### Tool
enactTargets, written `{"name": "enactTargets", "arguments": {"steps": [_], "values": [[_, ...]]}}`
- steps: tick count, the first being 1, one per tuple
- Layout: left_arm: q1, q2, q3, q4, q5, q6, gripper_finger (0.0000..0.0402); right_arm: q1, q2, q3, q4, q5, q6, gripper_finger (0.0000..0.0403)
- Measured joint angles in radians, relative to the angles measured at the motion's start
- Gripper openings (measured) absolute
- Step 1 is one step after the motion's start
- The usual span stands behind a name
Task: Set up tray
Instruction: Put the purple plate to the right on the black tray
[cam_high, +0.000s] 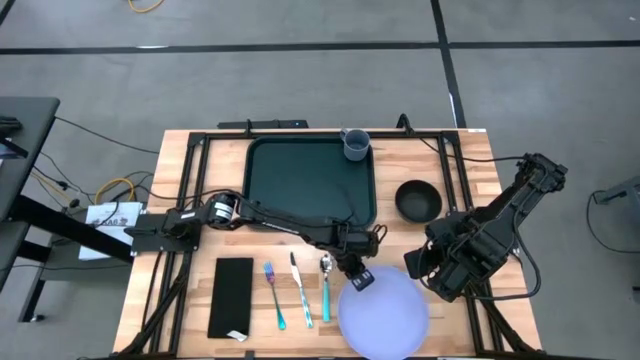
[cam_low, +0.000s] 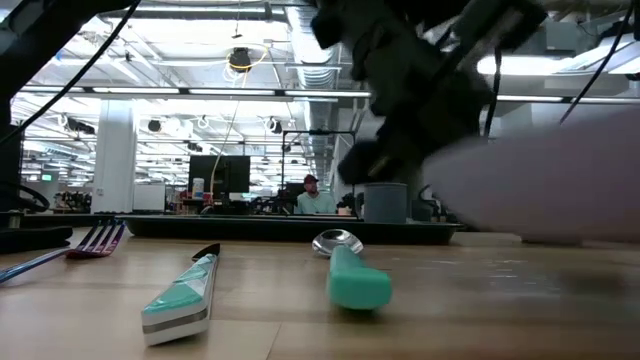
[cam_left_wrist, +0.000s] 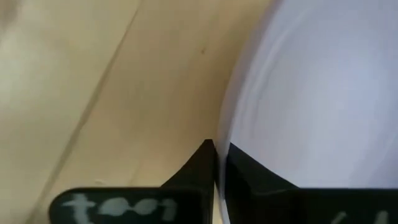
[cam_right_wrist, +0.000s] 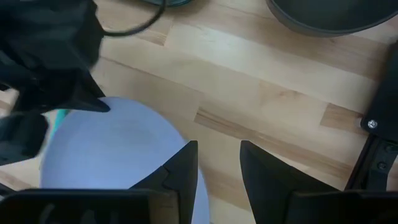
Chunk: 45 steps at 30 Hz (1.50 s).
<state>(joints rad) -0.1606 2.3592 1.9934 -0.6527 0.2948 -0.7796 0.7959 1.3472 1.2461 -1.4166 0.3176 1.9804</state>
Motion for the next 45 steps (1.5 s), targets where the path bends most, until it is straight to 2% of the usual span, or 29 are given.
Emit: {"name": "enactTargets", "arguments": {"steps": [5, 11, 14, 19, 22, 31, 37, 45], "values": [[0.019, 0.000, 0.147, -0.166, -0.025, 0.092, 0.0002, 0.000, 0.000, 0.000, -0.005, 0.000, 0.000, 0.0113], [0.069, -0.003, 0.324, -0.465, -0.135, 0.232, 0.0001, 0.012, 0.000, 0.000, -0.026, -0.001, 0.001, 0.0113], [0.111, -0.004, 0.364, -0.581, -0.152, 0.277, 0.0001, 0.034, 0.000, 0.000, -0.050, -0.001, 0.028, 0.0113], [0.198, -0.037, 0.351, -0.688, -0.181, 0.308, 0.0000, 0.075, -0.001, 0.000, -0.070, -0.001, 0.089, 0.0113], [0.257, -0.048, 0.352, -0.727, -0.222, 0.322, 0.0000, 0.091, -0.001, 0.000, -0.069, -0.001, 0.115, 0.0113], [0.462, -0.056, 0.351, -0.795, -0.223, 0.324, 0.0000, 0.101, -0.001, 0.000, -0.064, 0.006, 0.133, 0.0113], [0.584, -0.056, 0.351, -0.797, -0.190, 0.322, 0.0000, 0.100, -0.001, 0.000, -0.064, 0.054, 0.141, 0.0113], [0.670, -0.056, 0.351, -0.800, -0.164, 0.322, 0.0000, 0.091, -0.001, 0.000, -0.064, 0.079, 0.173, 0.0113]]}}
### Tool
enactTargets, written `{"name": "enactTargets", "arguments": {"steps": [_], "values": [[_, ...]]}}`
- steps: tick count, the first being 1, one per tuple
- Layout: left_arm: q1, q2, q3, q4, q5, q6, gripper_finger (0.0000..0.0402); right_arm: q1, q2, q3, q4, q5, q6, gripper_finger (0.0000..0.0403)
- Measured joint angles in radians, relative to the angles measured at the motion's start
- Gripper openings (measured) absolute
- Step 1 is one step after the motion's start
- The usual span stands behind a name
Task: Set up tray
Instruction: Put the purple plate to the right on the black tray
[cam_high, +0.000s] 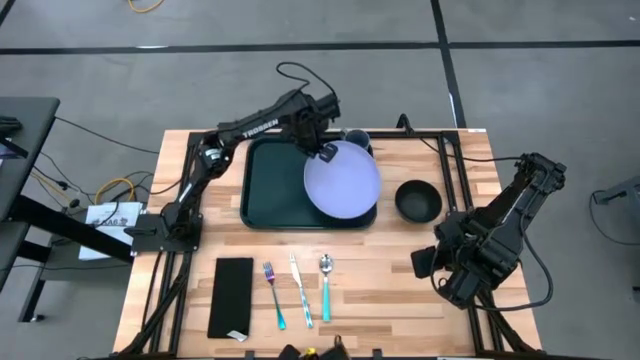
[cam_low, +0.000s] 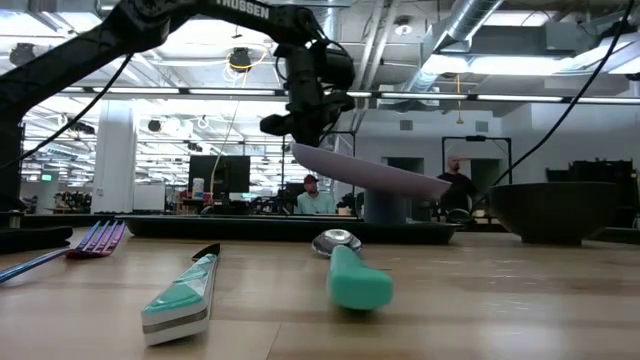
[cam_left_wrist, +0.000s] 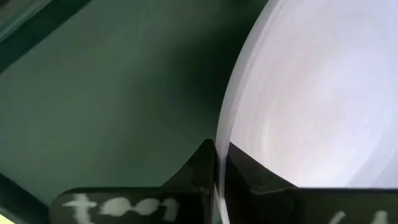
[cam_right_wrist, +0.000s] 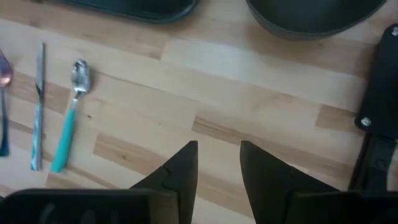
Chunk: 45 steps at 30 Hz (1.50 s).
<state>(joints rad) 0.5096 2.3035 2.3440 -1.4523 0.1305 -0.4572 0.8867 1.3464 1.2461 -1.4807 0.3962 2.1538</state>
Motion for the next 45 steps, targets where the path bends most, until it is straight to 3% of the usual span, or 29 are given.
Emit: {"name": "enactTargets", "arguments": {"steps": [24, 45], "values": [[0.064, -0.002, -0.267, 0.154, 0.080, 0.032, 0.0000, -0.078, 0.000, 0.000, -0.001, -0.001, 0.011, 0.0113], [0.067, -0.005, -0.334, 0.209, 0.054, 0.109, 0.0032, -0.160, 0.000, 0.000, 0.014, -0.005, -0.075, 0.0113]]}}
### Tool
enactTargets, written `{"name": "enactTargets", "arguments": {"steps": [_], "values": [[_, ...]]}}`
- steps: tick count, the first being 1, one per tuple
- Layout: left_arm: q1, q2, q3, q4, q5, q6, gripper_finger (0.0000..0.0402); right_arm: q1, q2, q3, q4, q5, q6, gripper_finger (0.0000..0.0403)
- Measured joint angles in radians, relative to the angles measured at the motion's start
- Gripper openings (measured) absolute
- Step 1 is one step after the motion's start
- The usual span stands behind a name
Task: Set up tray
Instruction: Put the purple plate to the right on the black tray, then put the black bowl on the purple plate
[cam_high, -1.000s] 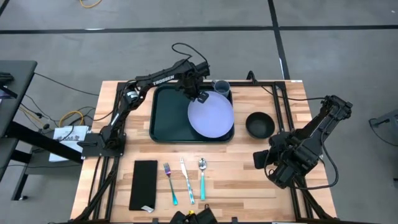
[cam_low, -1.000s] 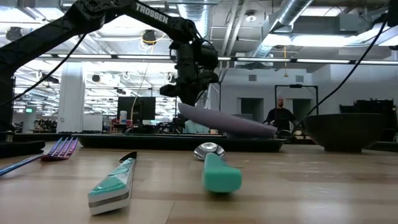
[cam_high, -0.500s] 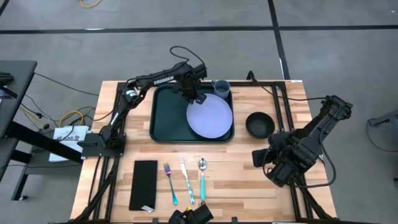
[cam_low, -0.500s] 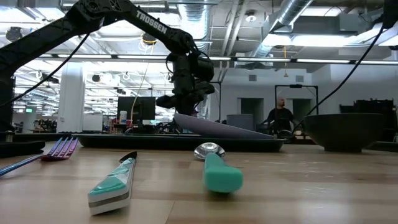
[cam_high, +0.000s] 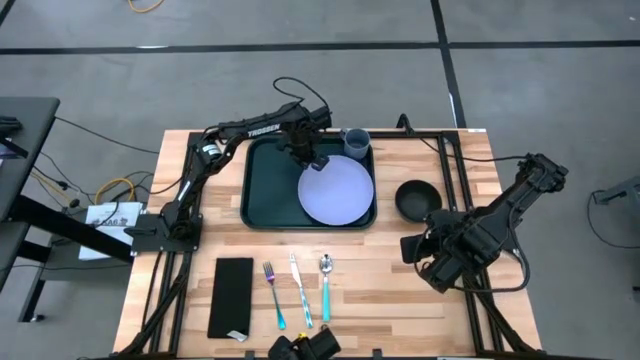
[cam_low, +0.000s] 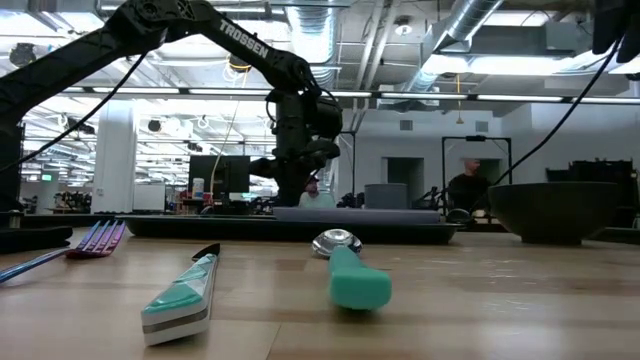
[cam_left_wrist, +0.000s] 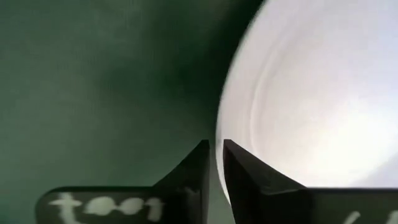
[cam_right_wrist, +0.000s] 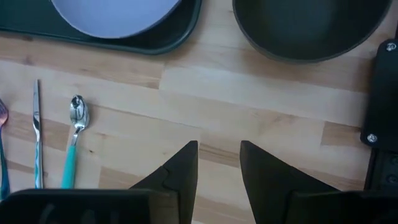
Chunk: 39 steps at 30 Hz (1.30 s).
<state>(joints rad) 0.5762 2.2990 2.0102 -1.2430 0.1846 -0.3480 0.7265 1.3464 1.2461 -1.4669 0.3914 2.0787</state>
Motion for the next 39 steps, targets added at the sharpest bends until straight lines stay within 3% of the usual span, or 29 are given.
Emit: {"name": "enactTargets", "arguments": {"steps": [10, 19, 24, 29, 34, 39], "values": [[0.036, -0.032, 0.055, -0.015, -0.022, 0.039, 0.0037, -0.029, 0.000, 0.000, 0.010, 0.001, -0.063, 0.0113], [0.059, -0.253, 0.107, 0.051, 0.036, 0.150, 0.0038, -0.060, 0.000, 0.000, -0.013, 0.017, -0.076, 0.0113], [0.039, -0.404, 0.108, 0.108, 0.168, 0.207, 0.0038, -0.187, 0.000, 0.000, -0.032, -0.056, -0.264, 0.0113], [-0.027, -0.547, 0.106, 0.119, 0.201, 0.274, 0.0038, -0.355, 0.000, -0.005, -0.043, -0.105, -0.519, 0.0113], [-0.131, -0.717, -0.001, 0.227, 0.200, 0.283, 0.0038, -0.505, 0.000, -0.044, -0.013, -0.158, -0.757, 0.0113], [-0.231, -0.960, -0.274, 0.460, 0.186, 0.240, 0.0038, -0.591, 0.000, -0.074, 0.073, -0.185, -0.903, 0.0113]]}}
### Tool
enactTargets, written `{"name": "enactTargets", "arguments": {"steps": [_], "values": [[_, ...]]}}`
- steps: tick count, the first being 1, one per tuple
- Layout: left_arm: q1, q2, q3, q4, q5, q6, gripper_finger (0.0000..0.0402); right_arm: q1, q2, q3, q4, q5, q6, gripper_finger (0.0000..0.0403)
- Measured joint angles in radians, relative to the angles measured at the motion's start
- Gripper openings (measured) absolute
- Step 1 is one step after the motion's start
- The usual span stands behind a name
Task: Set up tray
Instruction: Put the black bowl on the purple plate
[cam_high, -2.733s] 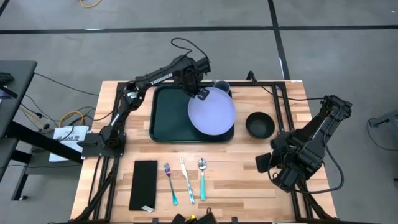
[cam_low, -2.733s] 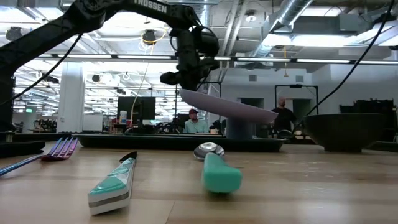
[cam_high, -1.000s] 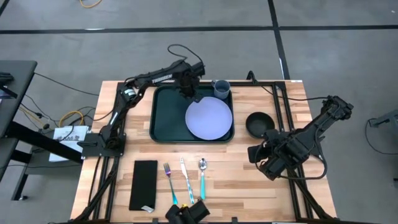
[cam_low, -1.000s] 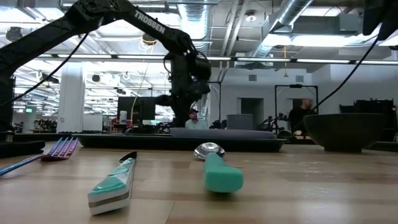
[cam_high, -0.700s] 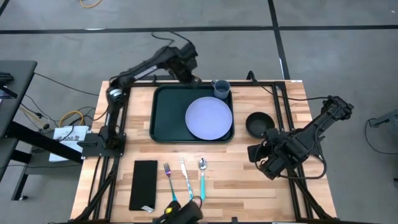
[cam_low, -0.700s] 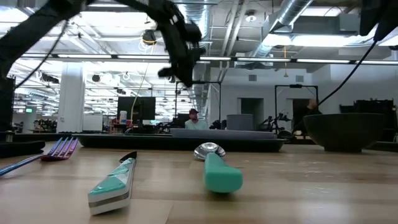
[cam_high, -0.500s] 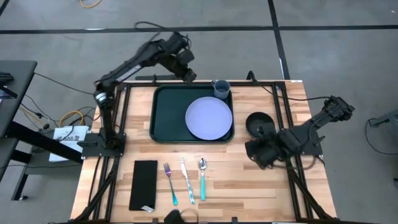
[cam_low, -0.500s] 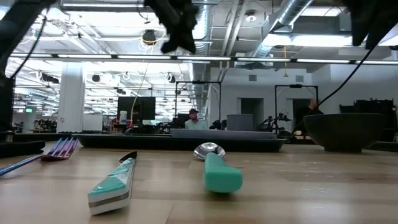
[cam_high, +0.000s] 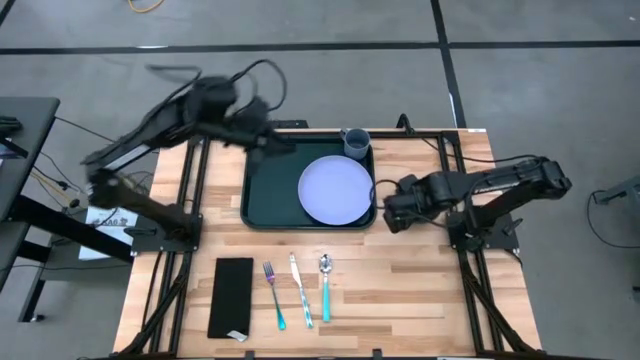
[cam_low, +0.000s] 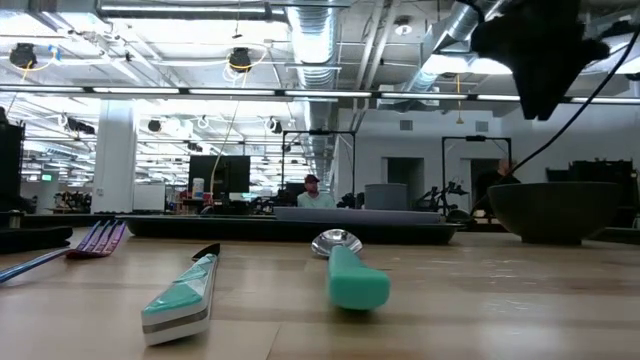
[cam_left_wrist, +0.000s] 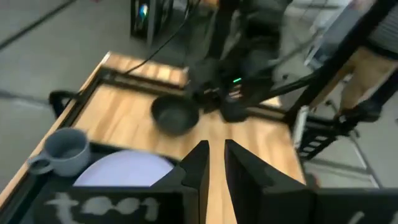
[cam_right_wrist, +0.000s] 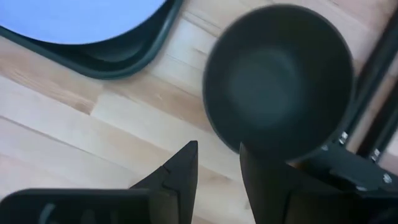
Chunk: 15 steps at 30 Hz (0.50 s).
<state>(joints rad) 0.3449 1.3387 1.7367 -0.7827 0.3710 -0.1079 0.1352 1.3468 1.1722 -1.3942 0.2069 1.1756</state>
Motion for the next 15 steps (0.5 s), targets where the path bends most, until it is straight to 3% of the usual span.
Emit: {"name": "enactTargets", "arguments": {"steps": [9, 15], "values": [[-0.064, -0.476, -0.611, 0.401, -0.049, -0.180, 0.0038, -0.089, 0.036, -0.055, 0.078, -0.080, -0.171, 0.0113], [-0.064, -0.689, -0.824, 0.494, -0.148, -0.310, 0.0038, -0.140, 0.137, -0.055, 0.085, -0.114, -0.302, 0.0113]]}}
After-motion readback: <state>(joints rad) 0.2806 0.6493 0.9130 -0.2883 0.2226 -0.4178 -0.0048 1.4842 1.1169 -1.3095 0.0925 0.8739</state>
